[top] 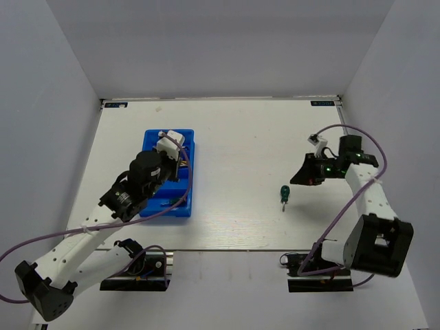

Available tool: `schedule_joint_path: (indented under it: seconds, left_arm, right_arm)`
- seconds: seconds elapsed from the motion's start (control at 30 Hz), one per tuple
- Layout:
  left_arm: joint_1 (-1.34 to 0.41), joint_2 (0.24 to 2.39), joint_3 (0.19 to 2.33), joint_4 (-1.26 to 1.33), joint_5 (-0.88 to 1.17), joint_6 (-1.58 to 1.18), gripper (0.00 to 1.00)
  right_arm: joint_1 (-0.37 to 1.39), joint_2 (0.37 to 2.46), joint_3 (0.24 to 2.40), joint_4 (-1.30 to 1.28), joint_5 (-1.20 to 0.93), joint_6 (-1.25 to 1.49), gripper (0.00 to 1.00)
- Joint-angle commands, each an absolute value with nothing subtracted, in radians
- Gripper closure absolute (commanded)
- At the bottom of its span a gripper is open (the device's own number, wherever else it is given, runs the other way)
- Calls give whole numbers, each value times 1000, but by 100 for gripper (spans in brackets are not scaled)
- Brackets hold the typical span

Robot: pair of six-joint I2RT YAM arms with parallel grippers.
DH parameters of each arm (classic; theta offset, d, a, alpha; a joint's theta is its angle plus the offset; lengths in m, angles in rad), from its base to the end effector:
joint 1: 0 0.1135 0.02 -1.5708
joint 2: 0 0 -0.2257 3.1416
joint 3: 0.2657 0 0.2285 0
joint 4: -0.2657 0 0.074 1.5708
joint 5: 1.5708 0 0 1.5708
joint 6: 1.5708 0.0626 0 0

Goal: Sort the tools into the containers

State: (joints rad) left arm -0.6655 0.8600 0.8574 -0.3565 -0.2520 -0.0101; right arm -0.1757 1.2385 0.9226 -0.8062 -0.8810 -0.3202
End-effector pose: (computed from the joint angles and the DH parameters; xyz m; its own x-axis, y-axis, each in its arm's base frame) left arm 0.1822 -0.1232 0.2967 -0.2806 0.2078 -0.9371 0.4115 0.9080 0.0782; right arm 0.2290 0.0084 0.2128 -0.7734 -0.0661 -0.6305 -0.4864 0.6998 0.5232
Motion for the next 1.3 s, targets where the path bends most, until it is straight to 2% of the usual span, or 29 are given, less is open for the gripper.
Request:
schedule_joint_path:
  seconds: [0.0, 0.07, 0.1, 0.17, 0.2, 0.37, 0.5, 0.53, 0.6, 0.63, 0.7, 0.8, 0.83, 0.9, 1.17, 1.23, 1.27]
  left_arm:
    - [-661, 830, 807, -387, -245, -55, 64]
    - [-661, 775, 760, -356, -259, -55, 33]
    - [-661, 753, 743, -345, -270, -55, 28]
    - [-661, 698, 700, -325, -297, -55, 22]
    - [-661, 684, 689, -325, -298, -55, 21]
    - [-661, 634, 652, -316, -298, -55, 21]
    - [-661, 634, 643, -305, -288, -55, 21]
    - [-661, 634, 643, -305, -279, -55, 21]
    - [-661, 623, 643, -305, -279, -55, 21]
    - [-661, 623, 643, -305, -279, -55, 21]
    - [-661, 604, 643, -305, -279, -55, 21]
    - [-661, 594, 634, -305, -279, -46, 21]
    - [-661, 594, 634, -305, -279, -46, 21]
    - [-661, 583, 634, -305, -279, -46, 21]
    - [-661, 574, 634, -305, -279, -46, 21]
    - [-661, 565, 634, -305, -279, -46, 21]
    - [-661, 565, 634, -305, -279, -46, 21]
  right_arm:
    - [-74, 1359, 972, -900, -605, -347, 87]
    - [-23, 1388, 976, -891, -517, -327, 75]
    - [-9, 1405, 971, -853, -499, -315, 60]
    - [44, 1401, 965, -822, -410, -270, 39]
    - [52, 1393, 963, -806, -378, -262, 11]
    - [78, 1310, 876, -660, -301, -184, 10]
    - [101, 1344, 834, -630, -347, -126, 12]
    - [109, 1377, 834, -615, -319, -118, 23]
    - [142, 1400, 836, -600, -260, -62, 36]
    - [149, 1426, 835, -583, -223, -43, 48]
    - [167, 1434, 824, -530, -212, 35, 56]
    - [219, 1437, 802, -476, -125, 84, 57]
    - [250, 1448, 825, -480, -26, 93, 56]
    - [262, 1496, 844, -511, 33, 107, 52]
    - [319, 1574, 856, -505, 87, 100, 48]
    - [322, 1580, 856, -500, 90, 100, 54]
    - [330, 1580, 854, -499, 89, 94, 71]
